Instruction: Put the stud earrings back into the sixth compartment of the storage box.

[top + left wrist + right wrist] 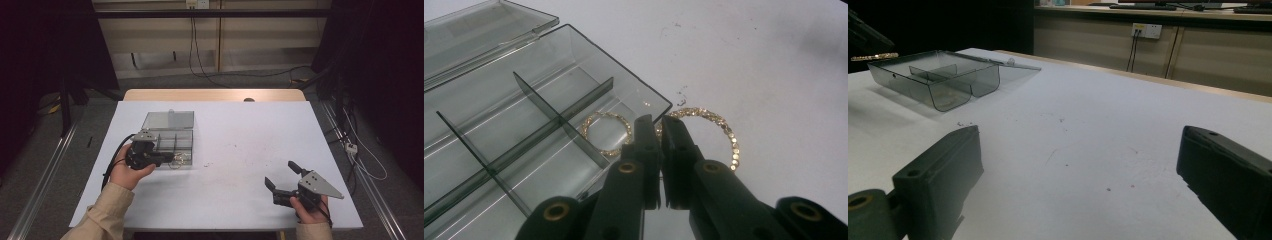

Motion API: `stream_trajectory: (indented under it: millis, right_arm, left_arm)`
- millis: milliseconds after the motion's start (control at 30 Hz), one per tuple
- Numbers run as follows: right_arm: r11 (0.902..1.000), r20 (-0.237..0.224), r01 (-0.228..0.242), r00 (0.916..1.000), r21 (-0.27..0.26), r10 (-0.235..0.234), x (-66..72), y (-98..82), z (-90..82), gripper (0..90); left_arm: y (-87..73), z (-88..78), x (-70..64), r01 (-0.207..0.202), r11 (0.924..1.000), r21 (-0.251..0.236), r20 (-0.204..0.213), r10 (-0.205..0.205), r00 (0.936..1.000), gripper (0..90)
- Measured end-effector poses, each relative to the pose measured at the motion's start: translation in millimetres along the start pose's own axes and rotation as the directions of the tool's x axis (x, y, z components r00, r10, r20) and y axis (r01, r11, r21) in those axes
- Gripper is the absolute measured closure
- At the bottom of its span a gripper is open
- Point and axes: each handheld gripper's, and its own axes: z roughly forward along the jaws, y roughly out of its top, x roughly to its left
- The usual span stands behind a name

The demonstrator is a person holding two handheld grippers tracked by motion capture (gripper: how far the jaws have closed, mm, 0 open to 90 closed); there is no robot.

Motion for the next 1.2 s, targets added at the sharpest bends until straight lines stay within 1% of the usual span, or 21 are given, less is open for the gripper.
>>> stream_trajectory:
  millis: [67, 100, 133, 167, 333, 367, 467, 500, 633, 700, 733, 800, 900, 1067, 1100, 1200]
  right_arm:
    - [1.0, 0.003, -0.001, 1.0, 0.0, 0.001, -0.1, 0.0, -0.2, 3.8]
    - [1.0, 0.002, -0.003, 1.0, 0.0, 0.003, -0.2, 0.1, -0.2, 3.8]
    - [1.0, 0.001, -0.004, 1.0, 0.0, 0.004, -0.1, 0.0, -0.2, 3.8]
    - [1.0, 0.001, -0.003, 1.0, 0.001, 0.003, 0.0, 0.0, -0.2, 3.8]
    - [1.0, 0.0, -0.001, 1.0, 0.0, 0.001, 0.0, 0.1, 0.0, 3.9]
    - [1.0, 0.001, -0.001, 1.0, 0.0, 0.001, 0.0, 0.1, -0.1, 3.8]
    - [1.0, 0.001, -0.003, 1.0, 0.0, 0.003, -0.1, 0.1, -0.2, 3.8]
    - [1.0, 0.0, -0.003, 1.0, -0.001, 0.003, -0.1, 0.1, -0.3, 3.8]
    - [1.0, -0.003, -0.001, 1.0, -0.002, 0.001, 0.1, 0.3, -0.1, 3.8]
    - [1.0, -0.003, -0.002, 1.0, -0.001, 0.002, 0.1, 0.2, 0.0, 3.8]
    - [1.0, -0.002, -0.002, 1.0, -0.001, 0.002, 0.0, 0.2, 0.0, 3.8]
    - [1.0, -0.003, -0.002, 1.0, -0.002, 0.002, -0.1, 0.3, -0.1, 3.8]
    - [1.0, -0.003, -0.002, 1.0, -0.002, 0.001, 0.0, 0.4, -0.3, 3.8]
    - [1.0, -0.004, 0.001, 1.0, -0.003, -0.001, 0.1, 0.5, 0.0, 3.8]
    - [1.0, -0.004, -0.001, 1.0, -0.002, 0.001, 0.1, 0.4, 0.0, 3.9]
    - [1.0, -0.005, -0.003, 1.0, -0.003, 0.003, -0.4, 0.0, 0.1, 3.8]
  left_arm:
    - [1.3, 0.2, 1.5, 0.003, 1.0, -0.003, -0.002, -0.003, 1.0, 86.8]
    - [1.9, 0.4, 2.5, 0.007, 1.0, -0.007, 0.008, -0.007, 0.9999, 86.8]
    - [2.6, 0.7, 3.1, 0.007, 0.9999, -0.008, 0.008, -0.007, 1.0, 86.8]
    - [3.3, 0.9, 3.5, 0.006, 1.0, -0.007, 0.0, -0.006, 1.0, 86.8]
    - [6.1, 3.5, 6.8, 0.013, 0.9999, -0.011, -0.01, -0.013, 0.9999, 86.8]
    - [6.8, 3.8, 7.6, 0.013, 0.9999, -0.004, -0.013, -0.013, 0.9998, 86.8]
    - [7.4, 6.9, 10.0, 0.015, 0.9999, -0.006, -0.018, -0.015, 0.9997, 86.8]
    - [7.6, 8.1, 10.4, 0.015, 0.9999, -0.006, -0.028, -0.015, 0.9995, 86.7]
    - [7.1, 12.5, 12.5, 0.025, 0.9997, -0.005, -0.034, -0.025, 0.9991, 86.7]
    - [7.0, 15.0, 12.8, 0.017, 0.9998, 0.006, -0.048, -0.016, 0.9987, 86.7]
    - [6.9, 16.1, 13.5, 0.02, 0.9998, 0.008, -0.042, -0.019, 0.9989, 86.7]
    - [7.3, 17.9, 13.9, 0.021, 0.9998, 0.001, -0.052, -0.021, 0.9985, 86.7]
    - [8.4, 20.7, 15.6, 0.021, 0.9998, 0.001, -0.045, -0.021, 0.9988, 86.7]
    - [8.7, 27.7, 18.6, 0.034, 0.9994, 0.002, -0.06, -0.034, 0.9977, 86.7]
    - [8.7, 28.9, 19.2, 0.03, 0.9995, 0.001, -0.07, -0.03, 0.9971, 86.7]
    - [8.7, 32.5, 20.5, 0.035, 0.9994, 0.007, -0.074, -0.035, 0.9967, 86.6]
